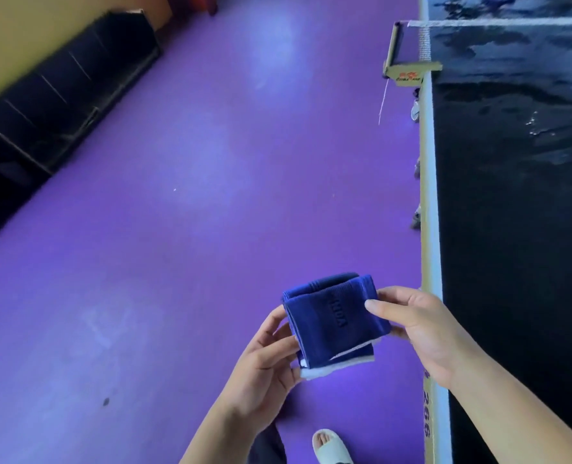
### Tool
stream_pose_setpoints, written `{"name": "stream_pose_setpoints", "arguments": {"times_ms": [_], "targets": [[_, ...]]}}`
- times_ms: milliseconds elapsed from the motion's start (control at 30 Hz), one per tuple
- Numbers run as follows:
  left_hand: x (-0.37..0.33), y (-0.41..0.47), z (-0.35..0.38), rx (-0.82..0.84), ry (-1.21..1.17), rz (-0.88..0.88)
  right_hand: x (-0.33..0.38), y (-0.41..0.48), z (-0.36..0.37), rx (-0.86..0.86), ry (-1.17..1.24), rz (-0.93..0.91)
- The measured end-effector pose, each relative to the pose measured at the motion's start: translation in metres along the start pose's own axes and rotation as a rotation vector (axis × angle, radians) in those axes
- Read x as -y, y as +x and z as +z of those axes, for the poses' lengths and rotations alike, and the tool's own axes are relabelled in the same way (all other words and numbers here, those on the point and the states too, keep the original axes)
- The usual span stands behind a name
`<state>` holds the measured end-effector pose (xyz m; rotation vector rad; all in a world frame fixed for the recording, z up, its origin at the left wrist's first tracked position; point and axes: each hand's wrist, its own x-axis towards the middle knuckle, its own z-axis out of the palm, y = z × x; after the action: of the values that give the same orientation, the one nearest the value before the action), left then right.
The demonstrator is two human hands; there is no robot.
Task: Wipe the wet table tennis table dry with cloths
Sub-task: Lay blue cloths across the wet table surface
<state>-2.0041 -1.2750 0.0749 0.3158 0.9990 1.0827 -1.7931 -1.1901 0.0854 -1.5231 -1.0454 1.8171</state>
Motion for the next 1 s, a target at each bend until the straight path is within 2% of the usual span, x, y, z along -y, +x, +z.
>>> {"name": "stream_pose_setpoints", "arguments": {"times_ms": [233, 300, 367, 533, 667, 867, 1000], "targets": [[-0.094, 0.073, -0.01, 0.32, 0.052, -0.027, 0.069, 0.036, 0.036, -0.247, -0.004, -0.063], [-0.12, 0.094, -0.015, 0.392, 0.047, -0.04, 0.087, 0.044, 0.044, -0.256, 0.005, -0.078], [-0.142, 0.113, -0.019, 0.449, 0.055, -0.079, 0.098, 0.05, 0.05, -0.231, 0.117, -0.092], [-0.174, 0.159, -0.016, 0.602, 0.092, -0.2, 0.11, 0.066, 0.056, -0.061, 0.351, -0.035], [-0.19, 0.198, -0.003, 0.696, 0.19, -0.318, 0.109, 0.08, 0.049, -0.181, 0.438, -0.052], [-0.197, 0.291, 0.035, 0.7, 0.396, -0.363, 0.109, 0.138, 0.014, -0.508, 0.333, -0.082], [-0.212, 0.37, 0.08, 0.642, 0.536, -0.31, 0.135, 0.195, -0.029, -0.538, 0.382, -0.122]]}}
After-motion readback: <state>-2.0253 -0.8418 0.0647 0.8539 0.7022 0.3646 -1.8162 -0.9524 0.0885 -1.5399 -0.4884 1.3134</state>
